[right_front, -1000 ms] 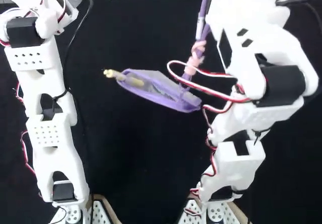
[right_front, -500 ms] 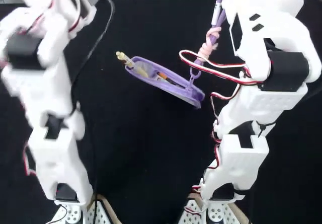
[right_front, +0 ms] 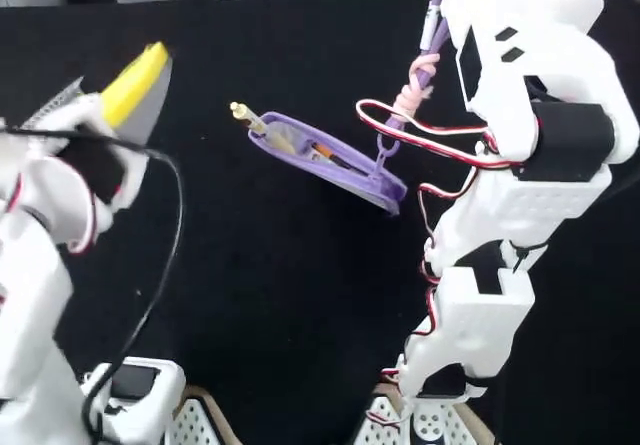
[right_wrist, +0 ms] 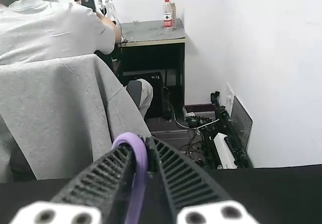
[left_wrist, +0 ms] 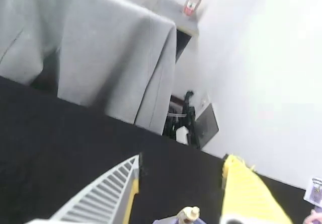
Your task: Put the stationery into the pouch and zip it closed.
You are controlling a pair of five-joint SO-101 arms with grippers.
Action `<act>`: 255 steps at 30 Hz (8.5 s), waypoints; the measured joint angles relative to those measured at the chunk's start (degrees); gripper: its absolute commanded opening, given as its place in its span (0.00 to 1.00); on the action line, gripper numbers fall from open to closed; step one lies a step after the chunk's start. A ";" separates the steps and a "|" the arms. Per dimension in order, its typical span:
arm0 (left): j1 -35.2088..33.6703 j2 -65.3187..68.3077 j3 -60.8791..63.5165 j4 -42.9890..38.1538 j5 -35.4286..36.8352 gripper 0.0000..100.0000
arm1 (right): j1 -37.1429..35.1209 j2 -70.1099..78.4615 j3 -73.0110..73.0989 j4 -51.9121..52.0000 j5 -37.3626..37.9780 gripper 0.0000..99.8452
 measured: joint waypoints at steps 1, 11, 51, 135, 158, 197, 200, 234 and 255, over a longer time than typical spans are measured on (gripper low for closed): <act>0.00 -3.25 5.63 -2.90 -0.09 0.27 | 0.00 0.00 0.00 0.00 0.00 0.01; 3.16 -32.53 64.79 -41.76 -0.09 0.27 | 0.00 0.00 0.00 0.00 0.00 0.01; 25.32 -26.20 87.12 -76.75 -6.51 0.26 | 0.00 0.00 0.00 0.09 0.00 0.01; 29.10 -44.48 95.21 -58.81 -11.34 0.11 | -0.26 3.87 0.35 0.00 0.00 0.01; 33.58 -59.43 95.82 -60.31 -20.22 0.03 | -0.26 3.87 0.35 0.00 0.00 0.01; 30.24 -63.74 96.97 -53.27 -18.55 0.14 | -5.71 10.29 0.53 -1.23 0.00 0.01; 30.33 -63.91 96.26 -53.19 -18.55 0.10 | -5.71 10.29 0.53 -1.23 0.00 0.01; 32.26 -64.00 87.30 -47.12 -18.64 0.15 | -5.71 10.29 0.53 -3.52 0.00 0.01; 41.14 -50.37 87.56 -59.25 -20.48 0.07 | -5.71 10.29 0.53 -3.60 0.00 0.01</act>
